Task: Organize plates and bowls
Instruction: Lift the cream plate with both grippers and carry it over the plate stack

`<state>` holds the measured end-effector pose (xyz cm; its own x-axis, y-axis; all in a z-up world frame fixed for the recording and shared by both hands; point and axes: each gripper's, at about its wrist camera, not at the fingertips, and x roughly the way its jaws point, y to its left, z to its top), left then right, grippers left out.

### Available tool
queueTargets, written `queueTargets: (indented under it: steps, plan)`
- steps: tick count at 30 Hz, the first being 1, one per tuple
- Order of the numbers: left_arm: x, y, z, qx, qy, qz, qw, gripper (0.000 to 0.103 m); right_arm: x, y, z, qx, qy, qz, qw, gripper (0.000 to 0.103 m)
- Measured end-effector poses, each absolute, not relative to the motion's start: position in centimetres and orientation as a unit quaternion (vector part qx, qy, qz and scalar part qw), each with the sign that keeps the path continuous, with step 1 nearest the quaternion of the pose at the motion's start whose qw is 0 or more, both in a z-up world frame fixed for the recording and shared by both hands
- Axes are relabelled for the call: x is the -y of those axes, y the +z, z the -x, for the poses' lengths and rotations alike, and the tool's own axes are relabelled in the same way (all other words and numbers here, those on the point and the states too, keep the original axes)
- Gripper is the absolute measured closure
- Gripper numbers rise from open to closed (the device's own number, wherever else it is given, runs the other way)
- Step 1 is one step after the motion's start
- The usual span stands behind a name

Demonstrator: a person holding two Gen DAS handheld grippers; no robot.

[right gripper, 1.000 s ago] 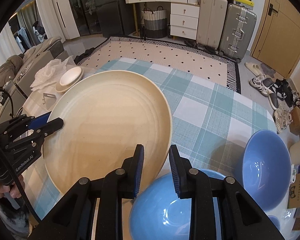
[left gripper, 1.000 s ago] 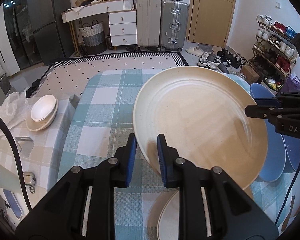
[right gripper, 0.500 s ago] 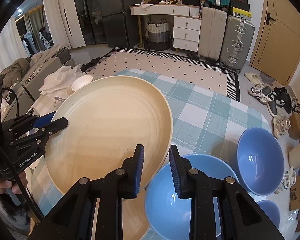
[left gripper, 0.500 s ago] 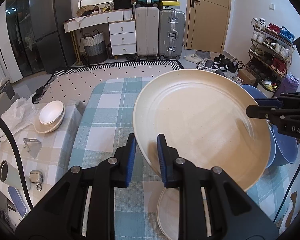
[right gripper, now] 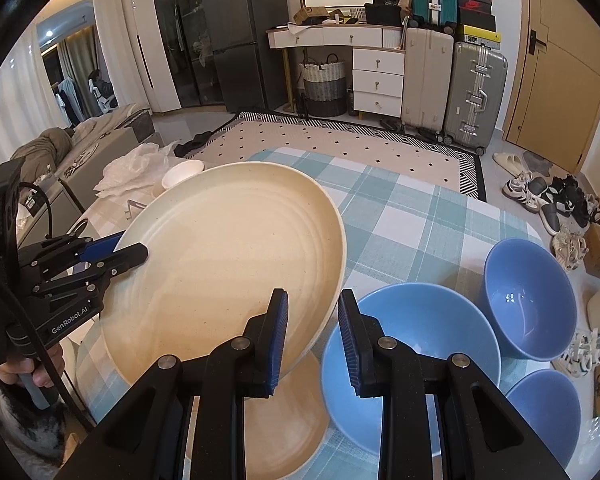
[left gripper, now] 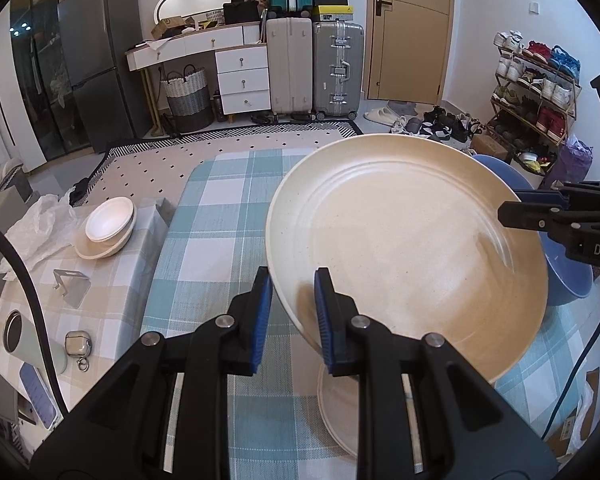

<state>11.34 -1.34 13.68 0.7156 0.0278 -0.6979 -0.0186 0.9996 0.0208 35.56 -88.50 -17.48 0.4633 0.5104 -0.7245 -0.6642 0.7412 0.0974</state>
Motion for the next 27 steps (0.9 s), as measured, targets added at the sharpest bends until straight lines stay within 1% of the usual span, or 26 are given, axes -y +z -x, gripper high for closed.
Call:
queueTargets:
  steps: [4, 16, 23, 27]
  plan:
    - [1.5, 13.4, -9.6, -0.375, 0.009, -0.008, 0.927, 0.085, 88.8, -18.1, -34.4, -0.383, 0.348, 0.097, 0.85, 0.076]
    - [0.9, 10.8, -7.6, -0.381, 0.007, -0.006, 0.925, 0.085, 89.1, -21.3, -32.1, -0.387, 0.356, 0.093, 0.845, 0.076]
    - [0.8, 8.8, -7.6, -0.383, 0.006, -0.012, 0.924, 0.085, 89.1, -22.9, -30.9, -0.373, 0.354, 0.107, 0.851, 0.076]
    - [0.8, 7.4, -8.0, -0.389, 0.003, -0.011, 0.921, 0.085, 89.5, -24.2, -30.7, -0.374, 0.351, 0.095, 0.853, 0.076]
